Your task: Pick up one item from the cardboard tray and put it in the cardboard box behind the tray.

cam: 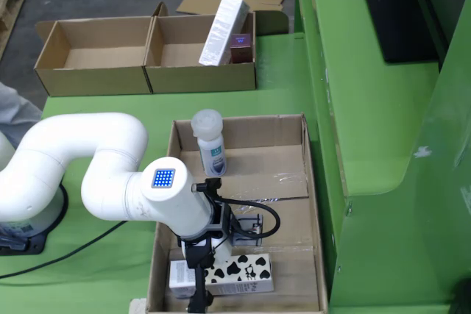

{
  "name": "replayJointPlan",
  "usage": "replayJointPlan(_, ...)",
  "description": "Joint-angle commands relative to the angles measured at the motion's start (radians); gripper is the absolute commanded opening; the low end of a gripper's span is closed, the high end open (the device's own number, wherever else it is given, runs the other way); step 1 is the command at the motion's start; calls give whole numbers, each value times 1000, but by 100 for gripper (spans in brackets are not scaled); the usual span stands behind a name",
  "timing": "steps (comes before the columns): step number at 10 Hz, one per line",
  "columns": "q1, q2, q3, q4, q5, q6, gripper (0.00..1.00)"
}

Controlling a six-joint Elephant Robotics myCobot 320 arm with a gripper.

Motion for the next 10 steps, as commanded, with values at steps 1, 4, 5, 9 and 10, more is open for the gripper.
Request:
replayJointPlan(1,0,127,-270,173,5,2,100)
replayJointPlan(4,10,214,-549,363,2,5,100)
replayJointPlan(5,12,209,-555,370,1,6,100)
replayJointPlan(9,17,173,-510,343,-7,22,100)
replayJointPlan(10,17,173,-510,343,-7,22,100)
